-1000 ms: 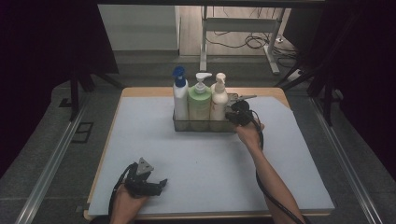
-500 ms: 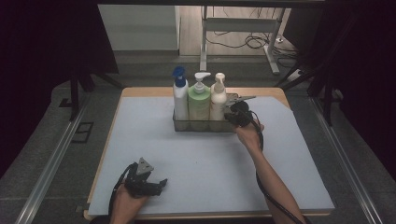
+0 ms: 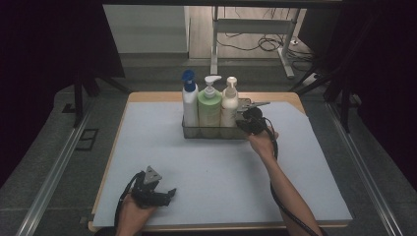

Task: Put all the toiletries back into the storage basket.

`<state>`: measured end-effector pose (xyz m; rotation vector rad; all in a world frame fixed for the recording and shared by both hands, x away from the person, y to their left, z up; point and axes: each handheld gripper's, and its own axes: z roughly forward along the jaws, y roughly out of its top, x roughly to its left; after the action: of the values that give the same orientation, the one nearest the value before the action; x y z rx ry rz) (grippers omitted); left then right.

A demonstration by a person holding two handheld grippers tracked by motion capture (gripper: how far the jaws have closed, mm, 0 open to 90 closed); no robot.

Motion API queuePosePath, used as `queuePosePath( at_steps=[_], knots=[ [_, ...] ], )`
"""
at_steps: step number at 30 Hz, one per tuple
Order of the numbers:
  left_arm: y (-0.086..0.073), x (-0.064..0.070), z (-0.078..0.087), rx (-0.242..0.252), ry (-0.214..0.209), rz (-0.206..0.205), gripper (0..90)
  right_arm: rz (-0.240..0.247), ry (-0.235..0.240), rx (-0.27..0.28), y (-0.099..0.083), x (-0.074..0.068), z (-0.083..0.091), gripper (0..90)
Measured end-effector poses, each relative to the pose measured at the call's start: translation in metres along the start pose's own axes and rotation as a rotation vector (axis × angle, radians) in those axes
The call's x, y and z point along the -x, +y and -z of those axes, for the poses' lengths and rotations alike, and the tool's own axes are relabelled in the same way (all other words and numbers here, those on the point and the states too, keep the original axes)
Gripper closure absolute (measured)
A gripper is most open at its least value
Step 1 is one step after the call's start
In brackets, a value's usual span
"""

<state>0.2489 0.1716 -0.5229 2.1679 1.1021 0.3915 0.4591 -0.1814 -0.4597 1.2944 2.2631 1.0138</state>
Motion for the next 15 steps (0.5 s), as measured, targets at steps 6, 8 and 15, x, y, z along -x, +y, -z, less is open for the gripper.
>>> queuePosePath(
  at_steps=[6, 8, 15],
  knots=[
    [-0.0001, 0.0002, 0.0, 0.002, 0.0, 0.002, 12.4, -0.001, 0.005, 0.002, 0.0002, 0.0013, 0.0004, 89.5],
    [-0.0001, 0.0002, 0.0, 0.002, -0.001, 0.002, 12.4, -0.005, 0.002, 0.01, 0.0011, 0.0042, 0.0027, 85.2],
    [-0.0001, 0.0002, 0.0, 0.002, 0.0, 0.002, 12.4, -0.002, -0.015, 0.025, 0.0025, 0.006, 0.0085, 72.6]
  ],
)
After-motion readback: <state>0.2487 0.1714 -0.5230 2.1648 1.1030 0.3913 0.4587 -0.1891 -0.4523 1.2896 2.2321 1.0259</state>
